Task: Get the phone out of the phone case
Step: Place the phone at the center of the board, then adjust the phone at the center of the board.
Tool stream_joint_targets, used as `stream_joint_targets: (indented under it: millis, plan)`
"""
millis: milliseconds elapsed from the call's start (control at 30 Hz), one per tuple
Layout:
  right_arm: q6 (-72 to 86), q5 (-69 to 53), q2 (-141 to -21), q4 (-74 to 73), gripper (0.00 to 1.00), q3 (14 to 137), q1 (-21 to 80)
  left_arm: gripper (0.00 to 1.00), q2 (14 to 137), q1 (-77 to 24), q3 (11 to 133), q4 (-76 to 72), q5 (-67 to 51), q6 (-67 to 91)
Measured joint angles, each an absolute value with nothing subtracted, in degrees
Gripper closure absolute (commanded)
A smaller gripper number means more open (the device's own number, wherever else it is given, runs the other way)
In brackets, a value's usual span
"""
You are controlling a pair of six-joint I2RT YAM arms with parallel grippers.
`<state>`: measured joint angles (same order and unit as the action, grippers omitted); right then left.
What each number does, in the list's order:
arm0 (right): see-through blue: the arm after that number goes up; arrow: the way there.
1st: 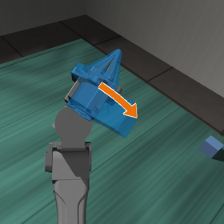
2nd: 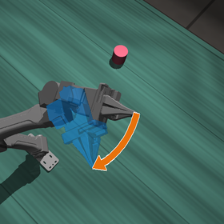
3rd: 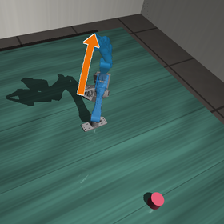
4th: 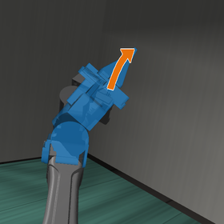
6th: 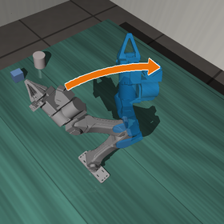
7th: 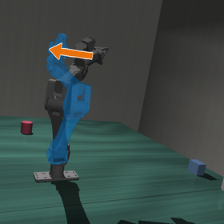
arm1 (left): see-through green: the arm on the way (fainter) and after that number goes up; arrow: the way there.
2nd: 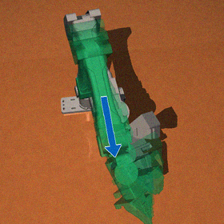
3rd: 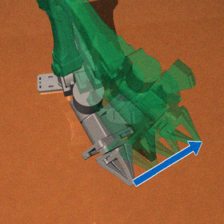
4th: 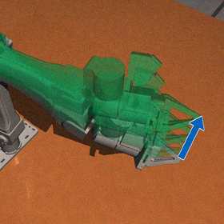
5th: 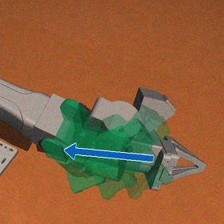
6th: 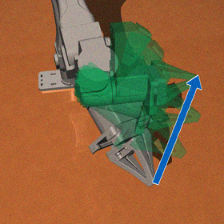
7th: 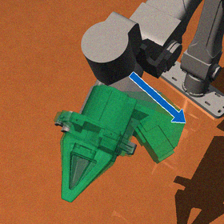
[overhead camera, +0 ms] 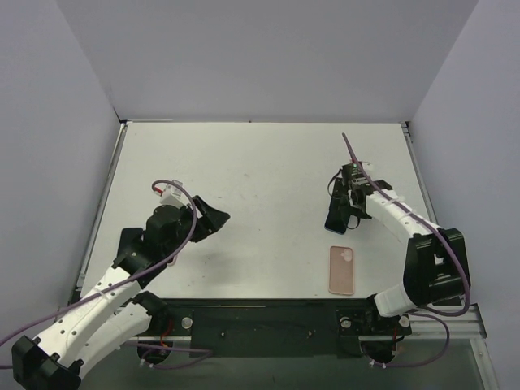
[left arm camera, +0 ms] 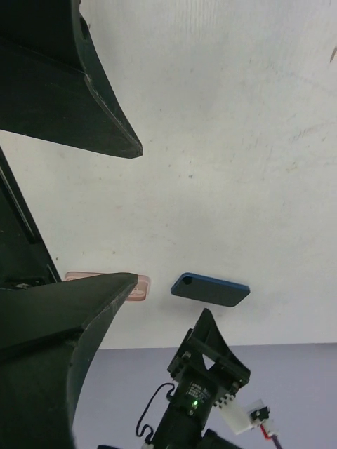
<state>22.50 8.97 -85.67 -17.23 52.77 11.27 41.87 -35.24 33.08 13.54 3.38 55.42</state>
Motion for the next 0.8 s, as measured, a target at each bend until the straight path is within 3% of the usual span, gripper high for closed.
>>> stream_joint_targets:
  millis: [100,433,800]
  plan:
    - [22.6,12.4,-85.1,-17.7,0.30,53.8,15.6,0.23,42.4,-31.6,34.3,16.3,2.8,54.3]
    - [21.6,22.5,-98.9,-22.2,0.30,64.1,28.1,0.23,43.5,-23.0,36.8,21.5,-1.6,51.8]
    - [19.7,25.5,-104.1,-25.2,0.30,65.1,27.7,0.21,43.0,-21.2,36.8,21.6,-5.1,50.6]
